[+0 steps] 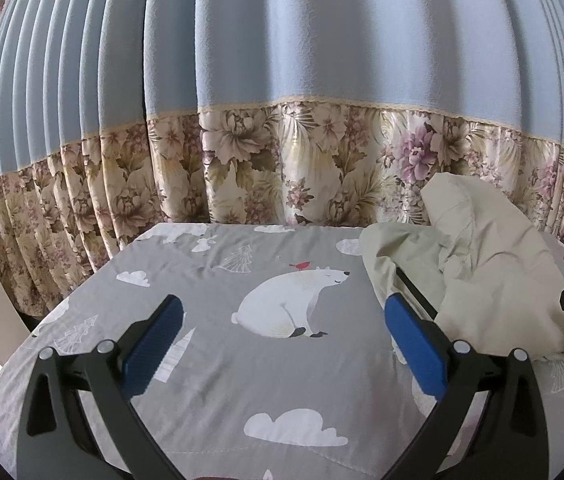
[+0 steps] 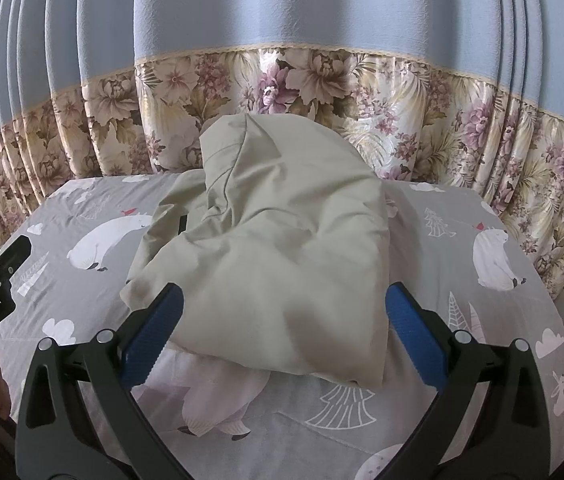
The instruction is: Fold large clothes
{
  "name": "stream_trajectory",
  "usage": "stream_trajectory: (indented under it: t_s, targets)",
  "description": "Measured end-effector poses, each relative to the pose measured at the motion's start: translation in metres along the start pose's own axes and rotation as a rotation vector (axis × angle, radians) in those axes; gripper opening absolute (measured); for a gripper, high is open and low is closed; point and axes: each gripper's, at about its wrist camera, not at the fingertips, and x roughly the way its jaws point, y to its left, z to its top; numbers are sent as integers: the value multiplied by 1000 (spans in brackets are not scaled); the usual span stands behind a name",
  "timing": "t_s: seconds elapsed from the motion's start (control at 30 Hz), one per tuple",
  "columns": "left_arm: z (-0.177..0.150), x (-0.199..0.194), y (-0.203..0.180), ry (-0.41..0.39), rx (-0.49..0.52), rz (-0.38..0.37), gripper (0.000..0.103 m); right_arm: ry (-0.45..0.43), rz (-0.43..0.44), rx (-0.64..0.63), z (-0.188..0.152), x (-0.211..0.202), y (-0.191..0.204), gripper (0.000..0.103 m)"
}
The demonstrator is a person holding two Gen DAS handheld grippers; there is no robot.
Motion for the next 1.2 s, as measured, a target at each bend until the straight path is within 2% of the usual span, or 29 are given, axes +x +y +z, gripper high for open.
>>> stream_trajectory:
  t_s: [1.2]
  targets:
    - [-3,-1,2,0,34,9,101,11,4,-14,-1,4,2,100]
